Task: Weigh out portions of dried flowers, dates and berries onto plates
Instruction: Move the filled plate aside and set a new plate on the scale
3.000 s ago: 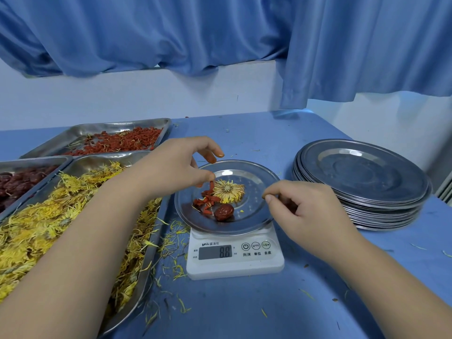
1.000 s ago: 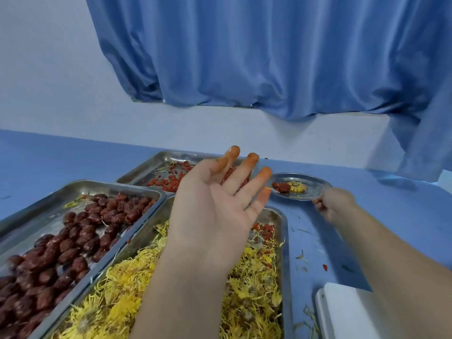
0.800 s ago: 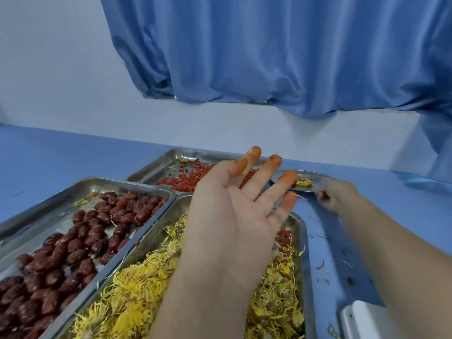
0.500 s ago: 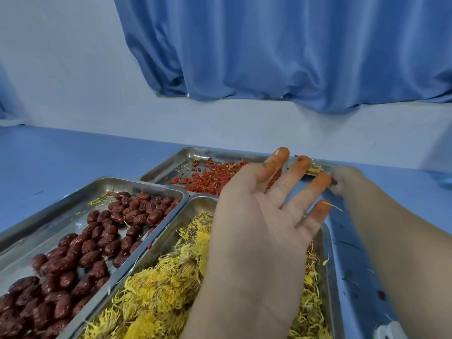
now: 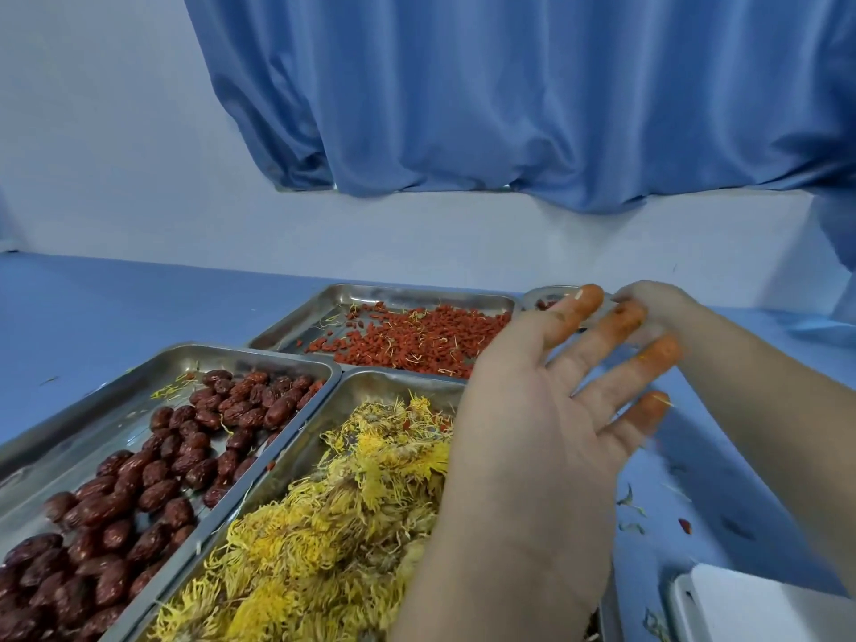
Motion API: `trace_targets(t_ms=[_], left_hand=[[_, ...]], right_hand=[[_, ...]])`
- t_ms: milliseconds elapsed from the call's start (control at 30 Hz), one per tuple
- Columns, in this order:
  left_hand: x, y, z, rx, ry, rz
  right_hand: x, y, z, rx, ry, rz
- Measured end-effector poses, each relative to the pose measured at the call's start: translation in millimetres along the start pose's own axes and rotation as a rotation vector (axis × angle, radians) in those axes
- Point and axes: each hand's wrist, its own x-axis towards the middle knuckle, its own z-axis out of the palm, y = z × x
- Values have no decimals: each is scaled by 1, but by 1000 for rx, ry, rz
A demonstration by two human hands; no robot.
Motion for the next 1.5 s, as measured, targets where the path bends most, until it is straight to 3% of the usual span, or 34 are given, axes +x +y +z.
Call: trace_targets(t_ms=[267,500,867,1000,1133,1233,1500], left_hand=[[-13,-22,18,181,-10,47],[-39,-78,49,416,-200,-40],[-65,-100,28,250,-110,-112],[-72,-113,13,218,-58,-76],[-78,-118,1,236,-53,-41],[-79,-112,-7,217,-49,4],[-74,-111,-17,217,21,22]], right_hand=[[-124,-32,-56,79,-166,-45],[-246,-27,-135,-1,-173,-142],[-336,49,-250,-329,179,-400],[-336,83,-271,-982,407,-722],[-342,94,-280,-1229,296,-669],[-344,97,-280,-1339,320,-659],[-345,98,-278,-1318,469,-692]])
